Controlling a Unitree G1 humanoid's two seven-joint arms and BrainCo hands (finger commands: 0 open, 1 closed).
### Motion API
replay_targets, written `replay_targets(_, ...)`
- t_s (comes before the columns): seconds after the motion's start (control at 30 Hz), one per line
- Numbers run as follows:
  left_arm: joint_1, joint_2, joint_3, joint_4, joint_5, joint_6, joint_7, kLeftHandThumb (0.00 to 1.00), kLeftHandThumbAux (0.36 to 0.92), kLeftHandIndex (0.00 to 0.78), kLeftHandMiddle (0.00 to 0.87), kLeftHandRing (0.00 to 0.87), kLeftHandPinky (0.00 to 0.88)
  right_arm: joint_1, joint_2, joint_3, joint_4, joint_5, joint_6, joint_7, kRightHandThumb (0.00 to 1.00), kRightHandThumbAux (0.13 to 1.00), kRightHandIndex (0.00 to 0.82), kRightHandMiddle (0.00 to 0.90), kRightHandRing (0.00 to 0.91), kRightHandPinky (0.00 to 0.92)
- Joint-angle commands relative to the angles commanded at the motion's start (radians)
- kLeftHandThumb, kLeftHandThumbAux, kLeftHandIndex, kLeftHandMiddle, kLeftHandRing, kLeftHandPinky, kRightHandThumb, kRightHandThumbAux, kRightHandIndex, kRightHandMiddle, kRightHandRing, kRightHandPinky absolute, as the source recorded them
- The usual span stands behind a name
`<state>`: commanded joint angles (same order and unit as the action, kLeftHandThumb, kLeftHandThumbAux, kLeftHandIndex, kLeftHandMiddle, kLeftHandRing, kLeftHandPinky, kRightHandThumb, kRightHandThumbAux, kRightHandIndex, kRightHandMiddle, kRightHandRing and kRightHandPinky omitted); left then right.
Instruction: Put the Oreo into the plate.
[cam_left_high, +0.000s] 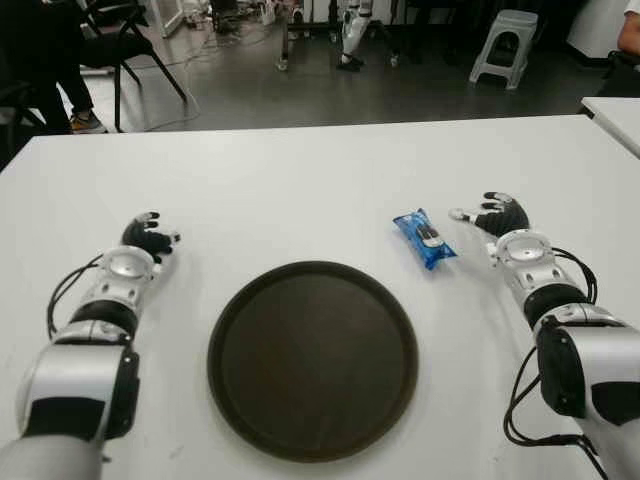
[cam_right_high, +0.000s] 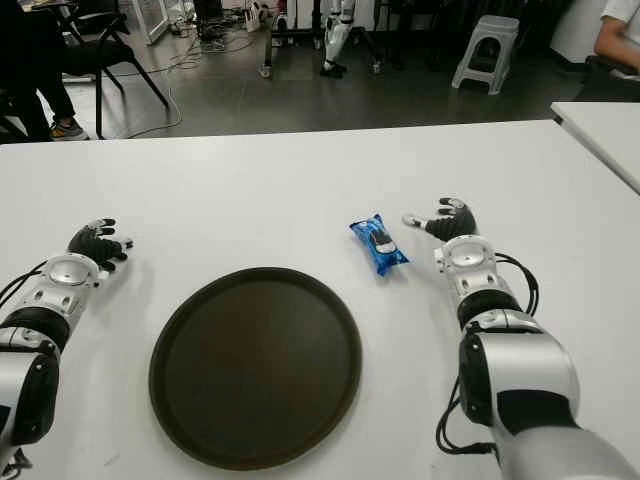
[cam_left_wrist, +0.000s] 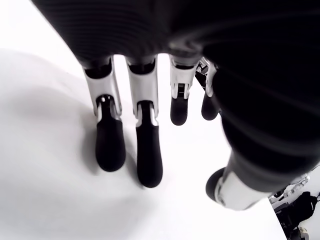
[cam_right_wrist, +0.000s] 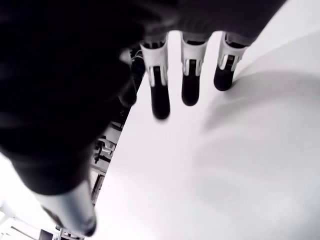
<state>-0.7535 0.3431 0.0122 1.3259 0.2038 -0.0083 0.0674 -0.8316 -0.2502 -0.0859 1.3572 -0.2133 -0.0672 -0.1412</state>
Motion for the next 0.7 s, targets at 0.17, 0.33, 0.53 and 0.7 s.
replay_targets(0.17,0.000,0.000,-0.010,0.000,0.009,0.001,0.004,0.191,0.752,0.117,0.131,0.168,0.214,0.001,0.005,0.043,-0.001,-0.041,-0.008,-0.021,0.017,0.829,0.213,0.694,0.761,0.758)
replay_targets(0.33,-0.001,0.002,-0.014,0.000,0.012,0.008,0.003,0.187,0.755,0.128,0.136,0.171,0.219,-0.006,0.017,0.080,-0.007,-0.071,-0.015,-0.044,0.002,0.834,0.129,0.540,0.702,0.685)
replay_targets(0.53,0.000,-0.001,-0.008,0.000,0.005,0.007,0.009,0.202,0.754,0.136,0.146,0.180,0.228,-0.013,0.036,0.115,-0.021,-0.093,-0.038,-0.075,0.000,0.804,0.073,0.267,0.449,0.444)
replay_targets(0.7,0.004,-0.002,-0.001,0.002,-0.001,0.001,0.009,0.213,0.752,0.129,0.141,0.172,0.211,-0.012,0.041,0.131,-0.031,-0.097,-0.073,-0.084,0.000,0.782,0.055,0.129,0.278,0.341)
